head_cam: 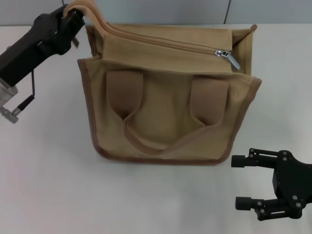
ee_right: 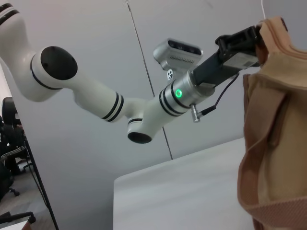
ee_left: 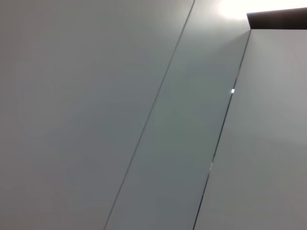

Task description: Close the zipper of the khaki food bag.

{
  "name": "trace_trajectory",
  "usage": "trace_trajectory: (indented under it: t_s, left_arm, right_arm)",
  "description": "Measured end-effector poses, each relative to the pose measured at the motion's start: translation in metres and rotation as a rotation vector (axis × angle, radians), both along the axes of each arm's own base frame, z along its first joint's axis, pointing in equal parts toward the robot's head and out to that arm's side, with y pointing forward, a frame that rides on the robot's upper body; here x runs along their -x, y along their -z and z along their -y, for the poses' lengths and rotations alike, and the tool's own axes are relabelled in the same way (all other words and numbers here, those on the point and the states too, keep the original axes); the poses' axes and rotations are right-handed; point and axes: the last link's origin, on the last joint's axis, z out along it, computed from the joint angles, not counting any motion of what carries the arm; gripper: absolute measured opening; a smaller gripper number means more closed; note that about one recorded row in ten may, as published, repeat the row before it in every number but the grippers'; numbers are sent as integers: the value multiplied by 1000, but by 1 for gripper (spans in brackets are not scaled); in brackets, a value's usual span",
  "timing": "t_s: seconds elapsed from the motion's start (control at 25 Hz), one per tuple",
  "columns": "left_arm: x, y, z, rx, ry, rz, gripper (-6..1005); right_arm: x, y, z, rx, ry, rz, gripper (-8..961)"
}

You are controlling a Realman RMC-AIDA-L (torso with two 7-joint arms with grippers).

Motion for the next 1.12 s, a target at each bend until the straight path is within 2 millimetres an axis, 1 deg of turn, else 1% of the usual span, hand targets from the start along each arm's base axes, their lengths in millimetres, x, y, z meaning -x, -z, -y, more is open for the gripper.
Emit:
trace_trajectory:
  t_s: [0.16,0.28,0.36,0.44,0.48,0.52,0.56,0.6,0.72,0.76,0.8,0.84,0.88,0.96,1.12]
  left_arm:
    - [7,0,3,5,-25,-6,29]
    - [10,-2,5,23,-25,-26,151]
    - [23,-14,9,62,-33,-85,233]
    - [23,-14,9,62,-33,-85,306]
    - [34,-26,16,71,-34,-144,343]
    - [38,-31,20,76,-30,-164,380]
    - [45,-43,29,81,-20,-202,416]
    - [45,-43,29,81,-20,-202,453]
    - [61,-67,53,73,13,-248,563]
    - [64,-72,60,71,23,-258,600]
    - [64,-72,60,71,23,-258,636]
    - [68,-76,73,81,55,-279,673]
    - [68,-72,80,103,93,-294,693]
    - [67,-65,87,137,134,-315,733]
    - [59,-31,95,268,230,-367,812]
  right_arm:
    - [3,2,-1,-1,0,-12,825]
    - [5,3,-2,1,-2,-16,825]
    - [7,5,-3,7,-4,-23,825]
    - [7,6,-3,8,-2,-26,825]
    - [7,6,-3,9,-1,-28,825]
    - [7,6,-3,10,0,-29,825]
    - [8,7,-3,11,-1,-32,825]
    - [8,7,-3,11,-1,-32,825]
    - [8,10,-4,14,6,-34,825]
    - [8,10,-5,13,7,-31,824]
    - [8,11,-6,14,7,-28,824]
    - [9,12,-6,14,7,-26,824]
    - [9,13,-7,15,7,-26,824]
    - [11,16,-10,15,7,-28,824]
    - [14,18,-12,19,4,-35,824]
